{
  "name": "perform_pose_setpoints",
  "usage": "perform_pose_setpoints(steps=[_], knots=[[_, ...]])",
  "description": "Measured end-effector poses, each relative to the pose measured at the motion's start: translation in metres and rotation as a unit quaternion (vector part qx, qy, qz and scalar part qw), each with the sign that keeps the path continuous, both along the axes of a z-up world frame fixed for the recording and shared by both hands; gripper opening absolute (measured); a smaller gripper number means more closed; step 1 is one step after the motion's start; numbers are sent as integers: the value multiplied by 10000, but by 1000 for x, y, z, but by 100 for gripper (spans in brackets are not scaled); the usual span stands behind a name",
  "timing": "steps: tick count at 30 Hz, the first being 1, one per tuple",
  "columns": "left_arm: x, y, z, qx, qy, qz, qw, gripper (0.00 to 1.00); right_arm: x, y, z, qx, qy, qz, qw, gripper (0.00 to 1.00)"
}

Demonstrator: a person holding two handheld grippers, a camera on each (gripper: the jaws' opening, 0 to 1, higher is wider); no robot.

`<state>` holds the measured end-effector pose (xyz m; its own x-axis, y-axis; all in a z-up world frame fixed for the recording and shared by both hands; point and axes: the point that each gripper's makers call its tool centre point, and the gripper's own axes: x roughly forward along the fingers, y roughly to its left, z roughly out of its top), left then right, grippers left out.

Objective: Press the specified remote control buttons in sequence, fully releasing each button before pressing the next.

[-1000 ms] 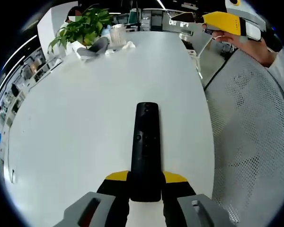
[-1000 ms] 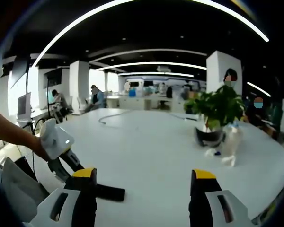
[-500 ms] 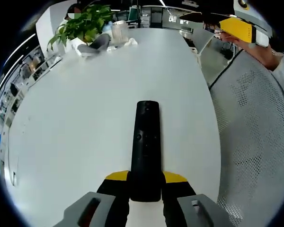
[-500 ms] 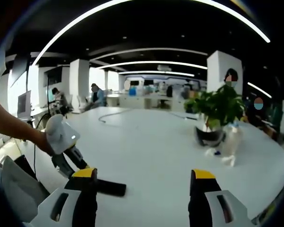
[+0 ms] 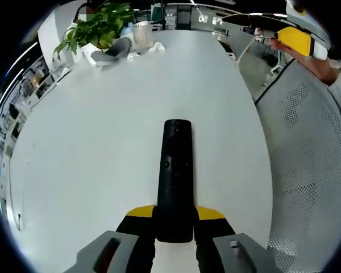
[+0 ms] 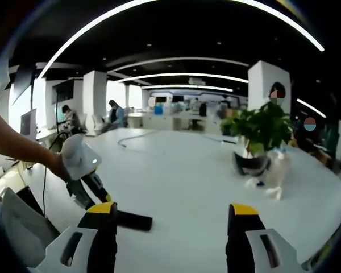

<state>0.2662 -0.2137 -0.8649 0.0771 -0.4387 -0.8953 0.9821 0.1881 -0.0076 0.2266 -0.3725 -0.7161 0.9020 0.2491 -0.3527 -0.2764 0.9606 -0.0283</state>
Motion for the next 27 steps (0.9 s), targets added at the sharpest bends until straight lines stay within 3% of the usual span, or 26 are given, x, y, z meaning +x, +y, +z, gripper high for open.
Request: perform_pose_setpoints(steps=[27], knots=[[35,1,-1,173,84,-148,9997,25,1,0,-1,-12,23,-5,10000,77]])
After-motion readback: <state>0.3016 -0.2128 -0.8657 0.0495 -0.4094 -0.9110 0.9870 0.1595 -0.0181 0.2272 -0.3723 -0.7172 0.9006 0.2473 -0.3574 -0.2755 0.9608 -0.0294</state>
